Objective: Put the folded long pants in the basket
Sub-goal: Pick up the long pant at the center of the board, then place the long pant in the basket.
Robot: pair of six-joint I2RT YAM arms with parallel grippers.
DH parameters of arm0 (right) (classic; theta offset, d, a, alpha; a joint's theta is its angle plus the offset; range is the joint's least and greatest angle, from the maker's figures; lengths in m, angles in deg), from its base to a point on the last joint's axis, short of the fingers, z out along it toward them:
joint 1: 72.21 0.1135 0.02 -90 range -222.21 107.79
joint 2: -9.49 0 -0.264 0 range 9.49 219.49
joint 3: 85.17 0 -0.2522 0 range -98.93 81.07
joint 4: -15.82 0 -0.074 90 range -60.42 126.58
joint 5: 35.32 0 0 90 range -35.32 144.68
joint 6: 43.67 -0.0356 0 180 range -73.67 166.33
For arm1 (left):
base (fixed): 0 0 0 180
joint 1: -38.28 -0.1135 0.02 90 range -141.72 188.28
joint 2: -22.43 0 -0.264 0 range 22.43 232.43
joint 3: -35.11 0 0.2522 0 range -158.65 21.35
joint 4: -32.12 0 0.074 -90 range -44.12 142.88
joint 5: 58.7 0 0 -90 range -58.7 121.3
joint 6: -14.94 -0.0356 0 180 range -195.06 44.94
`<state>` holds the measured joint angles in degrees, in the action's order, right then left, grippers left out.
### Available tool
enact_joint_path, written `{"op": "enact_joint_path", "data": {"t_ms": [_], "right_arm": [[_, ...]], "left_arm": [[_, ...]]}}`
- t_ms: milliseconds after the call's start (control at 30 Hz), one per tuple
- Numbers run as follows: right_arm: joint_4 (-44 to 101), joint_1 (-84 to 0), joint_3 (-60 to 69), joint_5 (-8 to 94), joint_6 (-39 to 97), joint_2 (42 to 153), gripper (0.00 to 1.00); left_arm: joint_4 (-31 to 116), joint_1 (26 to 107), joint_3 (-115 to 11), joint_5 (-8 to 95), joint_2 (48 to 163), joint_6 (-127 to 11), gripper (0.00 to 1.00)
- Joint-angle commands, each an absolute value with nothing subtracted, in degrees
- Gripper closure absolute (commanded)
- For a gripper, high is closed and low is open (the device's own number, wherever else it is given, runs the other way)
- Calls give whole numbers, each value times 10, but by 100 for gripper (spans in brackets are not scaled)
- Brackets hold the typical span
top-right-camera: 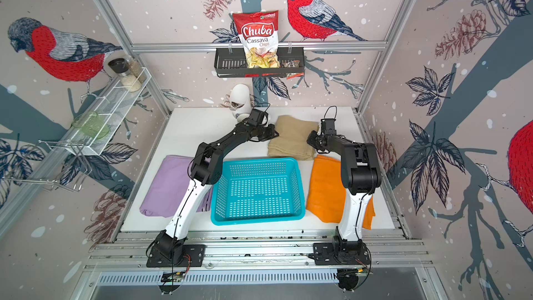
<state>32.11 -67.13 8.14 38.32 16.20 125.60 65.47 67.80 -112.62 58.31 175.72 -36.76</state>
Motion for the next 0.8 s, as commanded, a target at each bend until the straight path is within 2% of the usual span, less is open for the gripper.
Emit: {"op": "enact_joint_path", "data": {"t_ms": [0, 367, 567, 667, 767], "right_arm": [[330, -670, 56, 376, 161, 1264, 100], [404, -698, -58, 377, 188, 1254, 100], [442, -699, -61, 372, 200, 1210, 100], [460, -687, -41, 376, 206, 1177, 100], [467, -668, 2, 393, 214, 1128, 100]], "left_arm": [[656, 683, -1167, 626, 1763, -339, 100], [605, 675, -1215, 639, 1713, -292, 100], [632, 668, -1210, 642, 1662, -308, 100], [655, 668, -1175, 654, 1626, -324, 100], [645, 669, -1065, 667, 1560, -330, 100]]}}
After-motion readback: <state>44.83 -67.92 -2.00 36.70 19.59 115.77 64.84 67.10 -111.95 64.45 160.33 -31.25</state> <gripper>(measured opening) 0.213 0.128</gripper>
